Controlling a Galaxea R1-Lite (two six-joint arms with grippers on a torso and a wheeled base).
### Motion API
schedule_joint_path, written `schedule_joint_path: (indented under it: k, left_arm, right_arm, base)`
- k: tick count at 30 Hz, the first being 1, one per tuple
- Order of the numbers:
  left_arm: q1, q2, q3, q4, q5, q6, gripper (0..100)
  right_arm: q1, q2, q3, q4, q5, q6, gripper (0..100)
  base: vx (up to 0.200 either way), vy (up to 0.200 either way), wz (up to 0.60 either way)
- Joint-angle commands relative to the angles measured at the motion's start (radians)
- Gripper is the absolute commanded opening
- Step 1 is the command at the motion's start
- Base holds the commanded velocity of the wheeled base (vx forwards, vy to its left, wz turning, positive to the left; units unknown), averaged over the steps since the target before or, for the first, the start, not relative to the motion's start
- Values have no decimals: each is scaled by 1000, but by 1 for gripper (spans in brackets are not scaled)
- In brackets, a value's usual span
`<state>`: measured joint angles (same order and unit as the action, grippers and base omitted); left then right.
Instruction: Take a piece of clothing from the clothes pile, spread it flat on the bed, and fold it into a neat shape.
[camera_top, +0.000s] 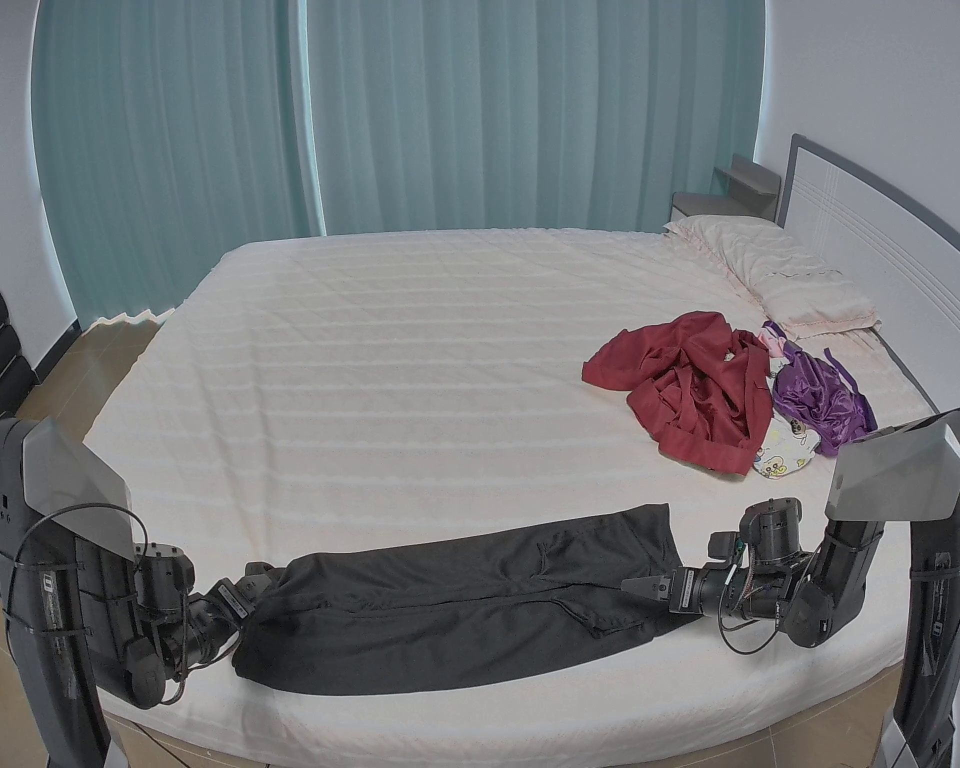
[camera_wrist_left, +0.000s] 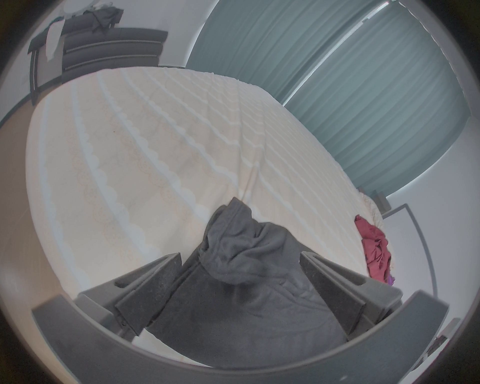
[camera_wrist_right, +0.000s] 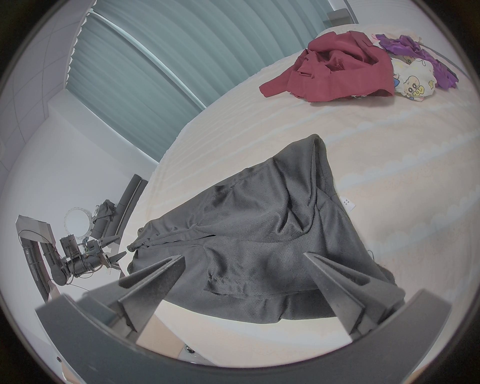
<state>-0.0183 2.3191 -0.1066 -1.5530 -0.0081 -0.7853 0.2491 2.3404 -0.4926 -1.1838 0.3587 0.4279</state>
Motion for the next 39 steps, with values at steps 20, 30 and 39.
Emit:
schedule_joint_path:
  k: [20, 30, 39]
  left_arm:
    - [-66, 74, 33, -18, 215, 132, 0]
    - [-43, 83, 24, -18, 209, 152, 0]
    - [-19, 88, 1, -18, 204, 149, 0]
  right_arm:
    - [2, 13, 0, -2, -4, -4, 100]
    - [-33, 3, -17, 3, -12, -3, 100]
    - [-76, 28, -66, 9, -12, -1, 100]
  base:
    - [0, 0, 0]
    - [0, 0, 0]
    - [0, 0, 0]
